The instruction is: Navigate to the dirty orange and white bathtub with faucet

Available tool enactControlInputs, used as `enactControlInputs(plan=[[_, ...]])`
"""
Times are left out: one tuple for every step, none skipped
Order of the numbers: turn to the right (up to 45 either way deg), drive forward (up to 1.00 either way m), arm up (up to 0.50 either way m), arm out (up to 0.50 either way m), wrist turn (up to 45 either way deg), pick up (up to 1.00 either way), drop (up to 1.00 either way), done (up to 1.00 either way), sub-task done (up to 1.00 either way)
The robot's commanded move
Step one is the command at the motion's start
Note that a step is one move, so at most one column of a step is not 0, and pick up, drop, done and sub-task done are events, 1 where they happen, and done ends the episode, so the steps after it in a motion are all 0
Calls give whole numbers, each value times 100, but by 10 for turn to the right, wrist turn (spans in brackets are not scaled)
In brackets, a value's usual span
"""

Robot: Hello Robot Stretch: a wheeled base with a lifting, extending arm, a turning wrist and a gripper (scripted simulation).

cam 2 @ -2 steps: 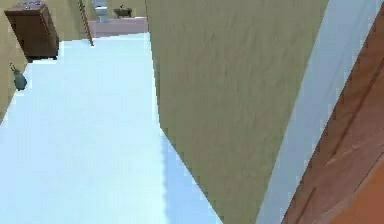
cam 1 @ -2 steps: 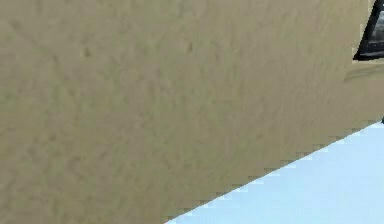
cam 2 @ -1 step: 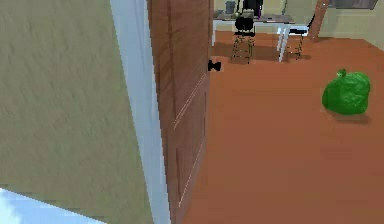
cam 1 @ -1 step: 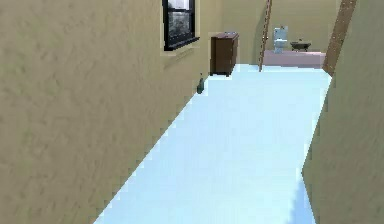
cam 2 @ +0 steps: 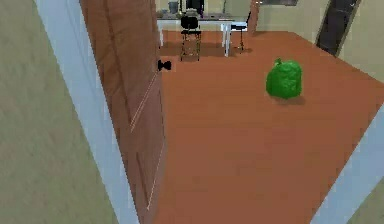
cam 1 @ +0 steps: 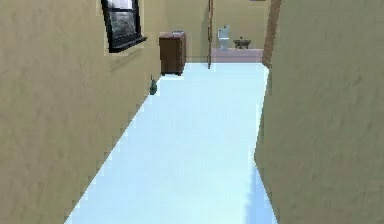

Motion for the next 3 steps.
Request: enactControlInputs(plan=[[0, 100, 0, 0, 0, 0, 0, 0, 0], [0, 100, 0, 0, 0, 0, 0, 0, 0], [180, 0, 0, 0, 0, 0, 0, 0, 0]])
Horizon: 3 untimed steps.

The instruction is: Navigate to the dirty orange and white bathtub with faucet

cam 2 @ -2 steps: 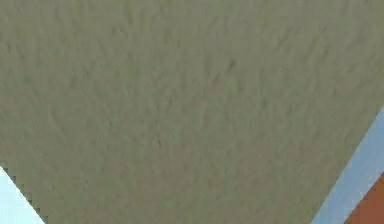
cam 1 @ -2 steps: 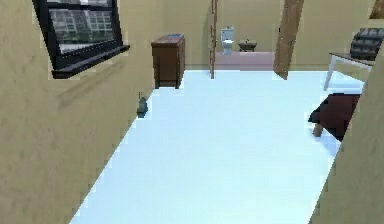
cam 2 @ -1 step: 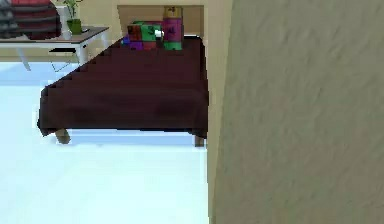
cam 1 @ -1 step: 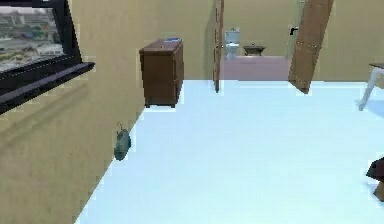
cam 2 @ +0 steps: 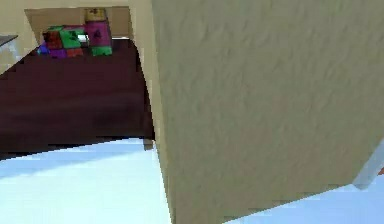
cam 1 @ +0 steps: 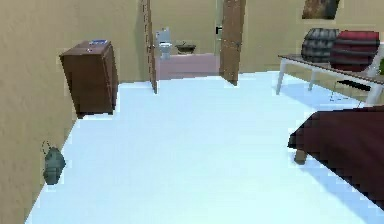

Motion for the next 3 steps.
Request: enactControlInputs(plan=[[0, 100, 0, 0, 0, 0, 0, 0, 0], [0, 100, 0, 0, 0, 0, 0, 0, 0], [0, 100, 0, 0, 0, 0, 0, 0, 0]])
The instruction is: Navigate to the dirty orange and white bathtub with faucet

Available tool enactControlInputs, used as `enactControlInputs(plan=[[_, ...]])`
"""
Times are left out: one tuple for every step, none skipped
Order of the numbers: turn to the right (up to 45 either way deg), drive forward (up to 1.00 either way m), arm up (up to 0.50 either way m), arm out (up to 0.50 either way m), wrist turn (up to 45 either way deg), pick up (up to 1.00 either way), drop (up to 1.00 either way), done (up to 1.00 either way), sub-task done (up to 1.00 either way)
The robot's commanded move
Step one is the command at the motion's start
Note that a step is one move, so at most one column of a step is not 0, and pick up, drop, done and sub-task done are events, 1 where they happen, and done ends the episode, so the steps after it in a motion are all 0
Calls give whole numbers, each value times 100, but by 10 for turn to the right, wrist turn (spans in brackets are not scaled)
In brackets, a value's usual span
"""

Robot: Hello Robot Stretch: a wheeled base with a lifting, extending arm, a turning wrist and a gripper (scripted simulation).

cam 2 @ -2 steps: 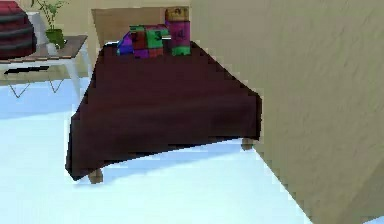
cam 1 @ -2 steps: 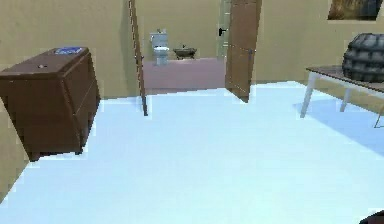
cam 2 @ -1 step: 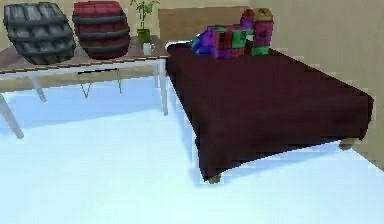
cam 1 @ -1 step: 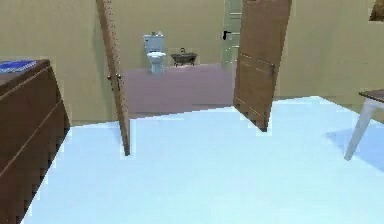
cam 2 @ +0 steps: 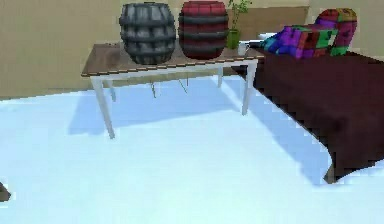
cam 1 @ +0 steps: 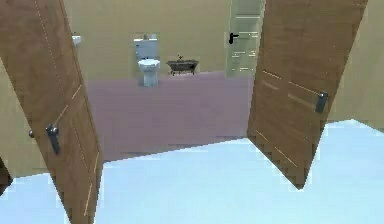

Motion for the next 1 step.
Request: enactControlInputs(plan=[[0, 85, 0, 0, 0, 0, 0, 0, 0]])
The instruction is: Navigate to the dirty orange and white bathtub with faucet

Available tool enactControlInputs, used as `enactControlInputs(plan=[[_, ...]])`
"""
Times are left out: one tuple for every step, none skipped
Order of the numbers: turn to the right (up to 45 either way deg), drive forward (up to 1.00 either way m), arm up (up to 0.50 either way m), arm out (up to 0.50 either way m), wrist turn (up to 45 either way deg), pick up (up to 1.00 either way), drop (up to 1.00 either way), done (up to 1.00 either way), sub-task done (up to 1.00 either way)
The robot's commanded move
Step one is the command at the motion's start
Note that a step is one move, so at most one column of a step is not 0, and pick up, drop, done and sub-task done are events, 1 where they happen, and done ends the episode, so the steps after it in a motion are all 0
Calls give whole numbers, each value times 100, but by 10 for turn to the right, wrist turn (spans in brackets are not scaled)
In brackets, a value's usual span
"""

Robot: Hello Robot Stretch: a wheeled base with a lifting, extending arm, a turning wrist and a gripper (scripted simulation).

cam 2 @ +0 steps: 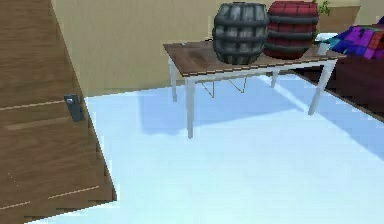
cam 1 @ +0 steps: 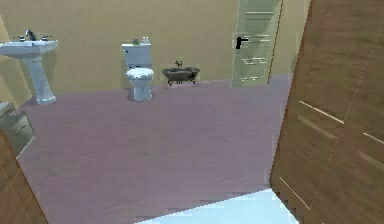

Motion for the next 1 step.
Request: enactControlInputs(plan=[[-90, 0, 0, 0, 0, 0, 0, 0, 0]])
